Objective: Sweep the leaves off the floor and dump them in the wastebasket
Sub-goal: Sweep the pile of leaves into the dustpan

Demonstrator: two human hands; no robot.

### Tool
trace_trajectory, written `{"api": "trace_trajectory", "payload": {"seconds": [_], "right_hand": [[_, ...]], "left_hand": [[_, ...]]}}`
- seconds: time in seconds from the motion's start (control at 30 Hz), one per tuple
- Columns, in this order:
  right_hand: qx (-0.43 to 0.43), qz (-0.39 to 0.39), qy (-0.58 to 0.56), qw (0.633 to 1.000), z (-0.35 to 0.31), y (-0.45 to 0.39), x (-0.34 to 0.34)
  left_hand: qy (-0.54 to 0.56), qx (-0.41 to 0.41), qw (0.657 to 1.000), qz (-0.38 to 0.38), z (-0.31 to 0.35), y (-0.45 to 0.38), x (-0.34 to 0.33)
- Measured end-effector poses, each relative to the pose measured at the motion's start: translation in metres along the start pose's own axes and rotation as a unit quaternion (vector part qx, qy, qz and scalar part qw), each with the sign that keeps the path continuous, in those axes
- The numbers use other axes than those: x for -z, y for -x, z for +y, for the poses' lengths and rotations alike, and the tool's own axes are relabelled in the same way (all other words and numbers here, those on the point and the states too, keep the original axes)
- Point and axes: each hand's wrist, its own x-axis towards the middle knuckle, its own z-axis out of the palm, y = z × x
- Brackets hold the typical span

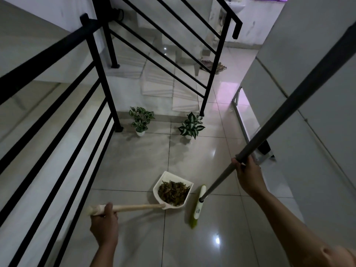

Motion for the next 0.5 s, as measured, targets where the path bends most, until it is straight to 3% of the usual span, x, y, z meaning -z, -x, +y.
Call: {"api": "trace_trajectory", "payload": {"seconds": [0.17, 0.5], "right_hand": [[0.011, -0.008, 0.017, 1.000, 0.000, 0.003, -0.002], [0.009, 0.003, 0.006, 1.000, 0.000, -0.003, -0.008]], "left_hand": [[-0.061, -0.002, 0.998, 0.000, -0.009, 0.004, -0.005], [-0.073, -0.051, 0.995, -0.036, 0.007, 0.007, -0.028]]}}
